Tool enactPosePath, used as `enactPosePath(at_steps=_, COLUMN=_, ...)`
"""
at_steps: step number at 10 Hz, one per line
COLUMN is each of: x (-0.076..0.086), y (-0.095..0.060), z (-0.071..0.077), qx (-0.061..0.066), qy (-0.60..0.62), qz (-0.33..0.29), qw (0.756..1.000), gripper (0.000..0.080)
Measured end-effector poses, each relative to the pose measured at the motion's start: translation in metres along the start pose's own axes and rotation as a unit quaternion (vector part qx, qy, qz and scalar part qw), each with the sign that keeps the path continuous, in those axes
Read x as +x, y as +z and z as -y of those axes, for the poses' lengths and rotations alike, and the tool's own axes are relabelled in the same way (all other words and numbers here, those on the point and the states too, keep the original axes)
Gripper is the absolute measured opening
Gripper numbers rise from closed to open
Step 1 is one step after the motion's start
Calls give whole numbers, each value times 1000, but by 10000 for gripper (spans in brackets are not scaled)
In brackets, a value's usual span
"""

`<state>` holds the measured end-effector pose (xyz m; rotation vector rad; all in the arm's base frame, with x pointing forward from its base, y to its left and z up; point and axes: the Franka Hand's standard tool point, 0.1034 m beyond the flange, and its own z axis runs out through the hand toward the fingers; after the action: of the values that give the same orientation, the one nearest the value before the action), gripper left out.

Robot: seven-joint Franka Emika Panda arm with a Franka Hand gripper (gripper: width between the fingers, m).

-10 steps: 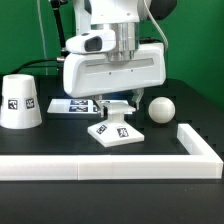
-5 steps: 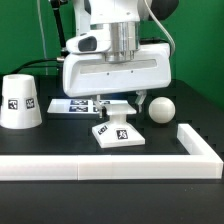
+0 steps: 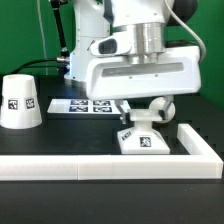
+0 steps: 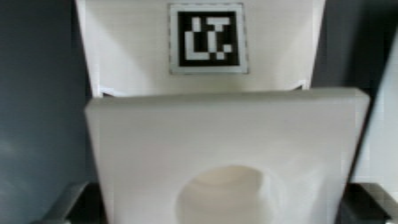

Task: Assemble lamp

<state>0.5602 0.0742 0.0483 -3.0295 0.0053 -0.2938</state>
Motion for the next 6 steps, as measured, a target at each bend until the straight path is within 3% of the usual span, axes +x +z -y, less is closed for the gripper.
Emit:
enactPosePath(at_steps=4, x=29, y=7, z=26, qx=8, qy=-12, qz=-51, qw=999, gripper=535)
enactPosePath(at_steps=6, x=46, y=10, z=30, qx=6, qy=-9, qz=-76, qw=997, gripper=535)
